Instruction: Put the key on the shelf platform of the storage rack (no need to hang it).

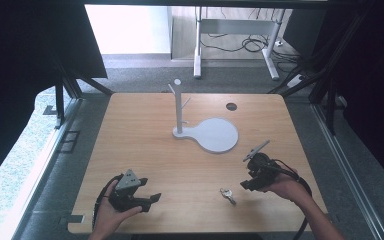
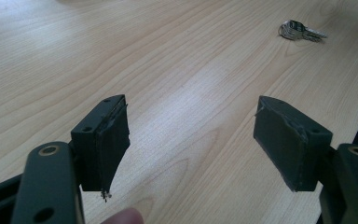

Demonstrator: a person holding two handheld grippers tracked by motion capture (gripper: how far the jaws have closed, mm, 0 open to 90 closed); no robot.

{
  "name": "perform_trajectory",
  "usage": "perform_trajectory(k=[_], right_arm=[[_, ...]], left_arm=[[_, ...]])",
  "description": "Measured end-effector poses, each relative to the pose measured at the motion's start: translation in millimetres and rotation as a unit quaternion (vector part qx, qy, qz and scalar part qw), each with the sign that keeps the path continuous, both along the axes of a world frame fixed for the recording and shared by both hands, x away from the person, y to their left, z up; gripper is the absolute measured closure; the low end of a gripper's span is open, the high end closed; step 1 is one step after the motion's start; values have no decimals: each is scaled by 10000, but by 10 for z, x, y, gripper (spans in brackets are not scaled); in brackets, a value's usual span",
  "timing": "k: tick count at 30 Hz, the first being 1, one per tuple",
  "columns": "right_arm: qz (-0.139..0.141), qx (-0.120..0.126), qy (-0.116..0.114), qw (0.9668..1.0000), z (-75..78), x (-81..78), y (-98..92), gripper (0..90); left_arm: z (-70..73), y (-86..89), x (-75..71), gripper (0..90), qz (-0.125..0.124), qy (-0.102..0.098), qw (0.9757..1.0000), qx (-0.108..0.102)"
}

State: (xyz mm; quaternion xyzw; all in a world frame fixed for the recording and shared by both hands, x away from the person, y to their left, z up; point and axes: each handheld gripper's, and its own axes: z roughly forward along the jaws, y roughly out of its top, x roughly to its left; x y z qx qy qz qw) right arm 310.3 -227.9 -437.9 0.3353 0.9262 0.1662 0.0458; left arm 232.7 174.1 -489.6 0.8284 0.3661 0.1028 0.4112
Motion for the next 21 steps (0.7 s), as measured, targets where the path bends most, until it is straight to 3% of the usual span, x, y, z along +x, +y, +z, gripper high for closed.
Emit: perform_trajectory(k=[9,21], right_arm=[[216,-219,228,9993,-77,50,277,491],[320,-317,405,9982,-148,83,469,517]], left_arm=[[13,10,-7,268,-8,-24,10000,-21],[31,28,-17,268,26,-49,10000,-29]])
